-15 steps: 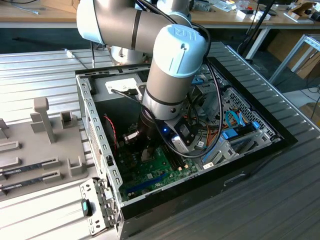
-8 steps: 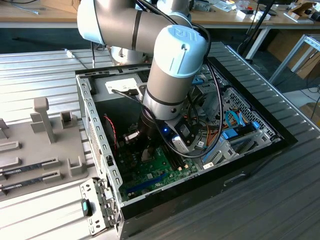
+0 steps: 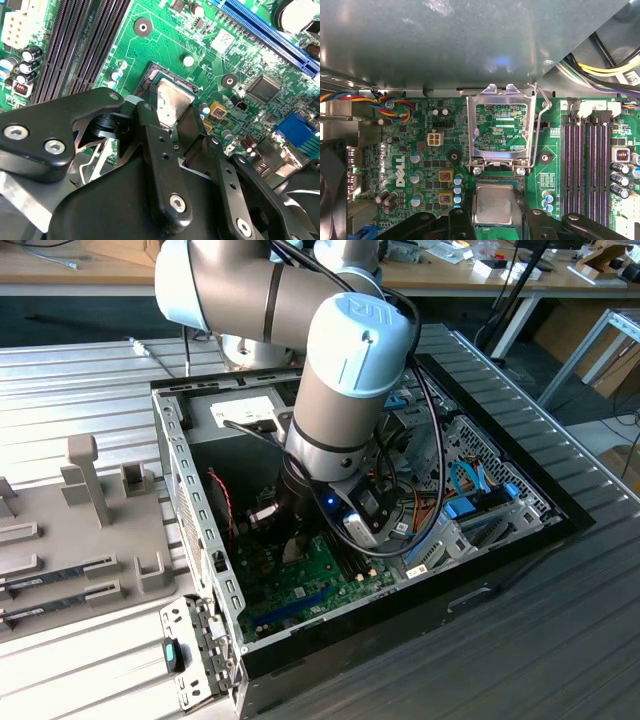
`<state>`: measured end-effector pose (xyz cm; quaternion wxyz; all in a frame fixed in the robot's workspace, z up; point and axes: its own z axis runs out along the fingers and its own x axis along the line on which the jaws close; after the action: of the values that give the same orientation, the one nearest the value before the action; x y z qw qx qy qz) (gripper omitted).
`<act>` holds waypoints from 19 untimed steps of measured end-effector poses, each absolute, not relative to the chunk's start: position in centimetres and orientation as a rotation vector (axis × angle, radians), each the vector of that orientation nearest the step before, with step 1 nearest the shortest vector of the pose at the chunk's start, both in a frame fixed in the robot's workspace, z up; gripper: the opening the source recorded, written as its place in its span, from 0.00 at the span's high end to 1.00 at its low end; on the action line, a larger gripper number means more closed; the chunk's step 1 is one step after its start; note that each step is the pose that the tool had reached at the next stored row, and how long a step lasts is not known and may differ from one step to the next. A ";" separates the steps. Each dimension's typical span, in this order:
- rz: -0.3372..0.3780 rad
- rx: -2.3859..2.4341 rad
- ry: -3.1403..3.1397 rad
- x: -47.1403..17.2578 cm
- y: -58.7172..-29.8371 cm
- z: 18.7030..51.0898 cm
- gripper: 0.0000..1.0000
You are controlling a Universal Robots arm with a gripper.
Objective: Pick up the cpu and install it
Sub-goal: 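Place the cpu into insertion slot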
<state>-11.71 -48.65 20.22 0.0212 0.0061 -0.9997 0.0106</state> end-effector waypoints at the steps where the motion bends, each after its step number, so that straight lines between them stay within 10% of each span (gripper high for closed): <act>1: 0.032 0.019 -3.099 -11.7 -48.6 20.2 0.58; 19: 0.033 0.019 -3.099 -11.7 -48.7 20.1 0.61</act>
<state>-11.70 -48.65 20.11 0.0213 0.0061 -0.9997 0.0105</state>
